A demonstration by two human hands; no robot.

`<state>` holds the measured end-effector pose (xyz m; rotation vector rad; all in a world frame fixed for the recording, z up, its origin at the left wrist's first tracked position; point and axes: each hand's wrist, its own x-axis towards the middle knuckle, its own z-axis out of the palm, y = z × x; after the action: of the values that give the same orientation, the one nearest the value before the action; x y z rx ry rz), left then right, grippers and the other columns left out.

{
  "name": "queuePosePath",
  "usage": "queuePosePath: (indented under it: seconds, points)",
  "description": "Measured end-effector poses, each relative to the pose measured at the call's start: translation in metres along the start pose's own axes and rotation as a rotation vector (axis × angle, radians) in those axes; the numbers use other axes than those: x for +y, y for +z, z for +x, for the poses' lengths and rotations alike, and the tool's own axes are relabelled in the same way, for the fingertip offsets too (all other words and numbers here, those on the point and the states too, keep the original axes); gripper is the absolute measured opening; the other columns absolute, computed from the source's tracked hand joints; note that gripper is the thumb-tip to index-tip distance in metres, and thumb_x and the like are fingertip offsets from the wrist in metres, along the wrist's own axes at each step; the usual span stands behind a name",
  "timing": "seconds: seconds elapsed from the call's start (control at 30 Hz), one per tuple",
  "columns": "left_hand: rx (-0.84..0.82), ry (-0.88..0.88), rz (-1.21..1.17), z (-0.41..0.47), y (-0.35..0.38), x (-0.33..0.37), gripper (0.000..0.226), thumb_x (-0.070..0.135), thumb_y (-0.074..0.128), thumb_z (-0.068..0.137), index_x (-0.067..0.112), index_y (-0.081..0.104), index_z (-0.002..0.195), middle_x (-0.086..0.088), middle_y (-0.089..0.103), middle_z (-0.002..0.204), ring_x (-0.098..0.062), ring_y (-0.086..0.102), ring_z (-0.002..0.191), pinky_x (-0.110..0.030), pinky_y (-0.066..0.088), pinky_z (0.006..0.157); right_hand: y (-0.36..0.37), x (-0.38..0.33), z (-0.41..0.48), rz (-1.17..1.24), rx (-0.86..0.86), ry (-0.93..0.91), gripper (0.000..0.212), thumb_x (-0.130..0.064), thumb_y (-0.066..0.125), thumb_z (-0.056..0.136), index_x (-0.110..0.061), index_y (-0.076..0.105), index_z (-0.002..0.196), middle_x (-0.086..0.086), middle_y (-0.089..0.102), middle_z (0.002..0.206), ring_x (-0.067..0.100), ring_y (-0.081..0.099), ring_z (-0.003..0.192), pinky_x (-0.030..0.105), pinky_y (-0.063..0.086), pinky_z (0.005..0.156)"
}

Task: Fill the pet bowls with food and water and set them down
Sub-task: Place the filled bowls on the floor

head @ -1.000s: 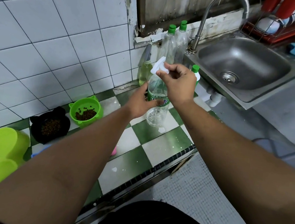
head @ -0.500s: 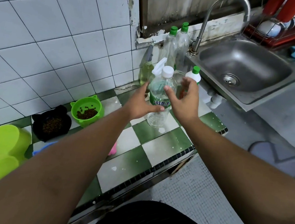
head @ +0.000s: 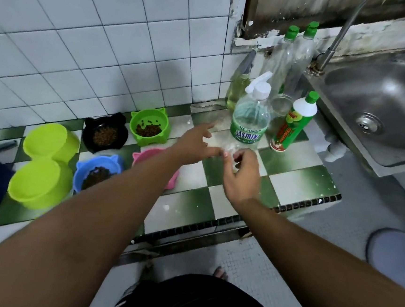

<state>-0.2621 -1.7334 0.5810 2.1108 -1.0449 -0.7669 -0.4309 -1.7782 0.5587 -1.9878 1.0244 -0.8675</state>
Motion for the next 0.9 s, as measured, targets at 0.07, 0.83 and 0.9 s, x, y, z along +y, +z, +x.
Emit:
queuePosePath:
  seconds: [0.07, 0.83, 0.9]
  points:
    - [0.025, -0.033, -0.006, -0.007, -0.003, -0.006, 0.085, 0.031, 0.084, 0.082, 0.019, 0.04, 0.153, -0.005, 0.056, 0.134, -0.019, 0.064, 0.101, -0.034, 0.057, 0.085, 0.014, -0.012, -0.005, 0.06, -0.118, -0.033, 0.026, -0.042, 0.055, 0.096, -0.019, 0.05, 0.086, 0.0, 0.053, 0.09, 0.018, 0.05, 0.082, 0.037, 0.046, 0.074]
    - [0.532, -0.426, -0.073, -0.193, -0.121, -0.17, 0.034, 0.025, 0.07, 0.093, 0.01, 0.066, 0.123, -0.007, 0.071, 0.104, -0.022, 0.067, 0.094, -0.019, 0.046, 0.078, 0.14, -0.105, -0.055, 0.031, -0.398, -0.04, 0.013, -0.023, 0.063, 0.094, -0.011, 0.062, 0.091, 0.004, 0.064, 0.086, 0.019, 0.059, 0.08, 0.024, 0.042, 0.071]
    - [0.577, -0.454, -0.045, -0.2, -0.121, -0.178, 0.031, 0.025, 0.068, 0.095, 0.01, 0.068, 0.122, -0.008, 0.07, 0.112, -0.023, 0.065, 0.103, -0.021, 0.04, 0.08, 0.141, -0.102, -0.056, 0.016, -0.398, -0.029, 0.014, -0.023, 0.063, 0.094, -0.009, 0.063, 0.091, 0.006, 0.065, 0.088, 0.02, 0.06, 0.082, 0.027, 0.047, 0.075]
